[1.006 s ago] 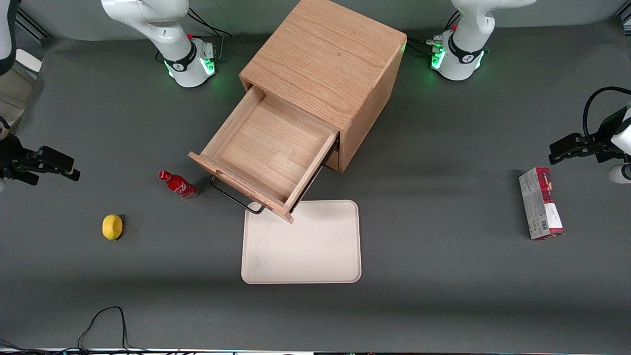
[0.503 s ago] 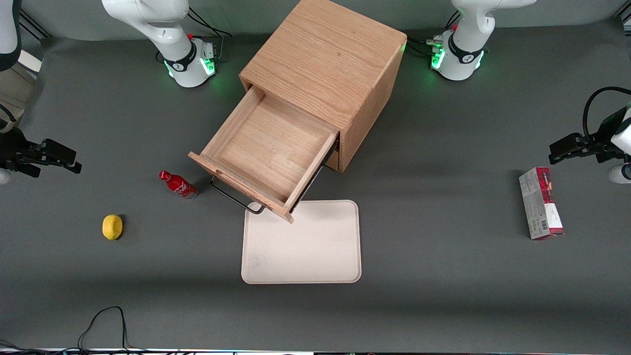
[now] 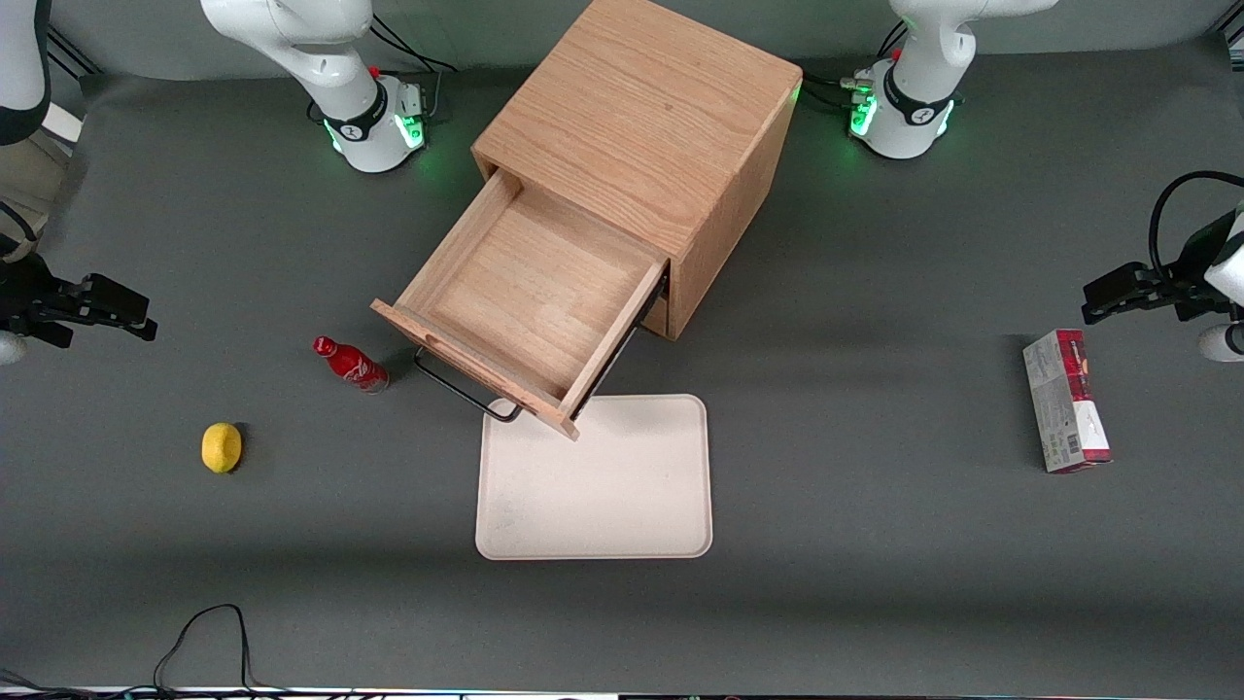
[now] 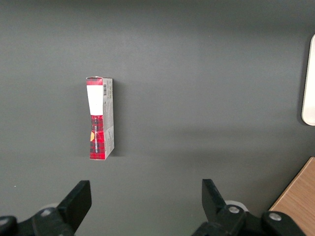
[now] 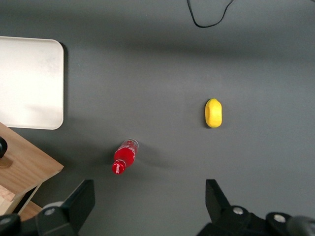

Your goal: Open upper drawer

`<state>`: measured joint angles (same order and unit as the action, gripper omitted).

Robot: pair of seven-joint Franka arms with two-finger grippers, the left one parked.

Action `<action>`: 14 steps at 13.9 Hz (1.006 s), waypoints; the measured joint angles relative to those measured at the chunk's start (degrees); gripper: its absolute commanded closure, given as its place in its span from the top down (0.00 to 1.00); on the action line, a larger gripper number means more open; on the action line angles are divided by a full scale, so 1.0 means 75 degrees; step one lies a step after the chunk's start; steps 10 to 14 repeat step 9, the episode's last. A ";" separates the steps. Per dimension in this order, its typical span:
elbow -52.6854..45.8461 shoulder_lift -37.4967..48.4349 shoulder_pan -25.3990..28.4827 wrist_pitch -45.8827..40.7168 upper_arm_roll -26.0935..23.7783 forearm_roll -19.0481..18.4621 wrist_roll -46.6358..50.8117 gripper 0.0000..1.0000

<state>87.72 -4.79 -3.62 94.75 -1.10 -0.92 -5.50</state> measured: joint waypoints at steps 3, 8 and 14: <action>0.0000 0.0000 0.0025 -0.0022 0.0001 0.0000 0.0007 1.00; 0.0000 0.0000 0.0054 -0.0037 0.0001 0.0000 0.0008 1.00; 0.0000 0.0000 0.0055 -0.0064 0.0001 0.0000 0.0008 1.00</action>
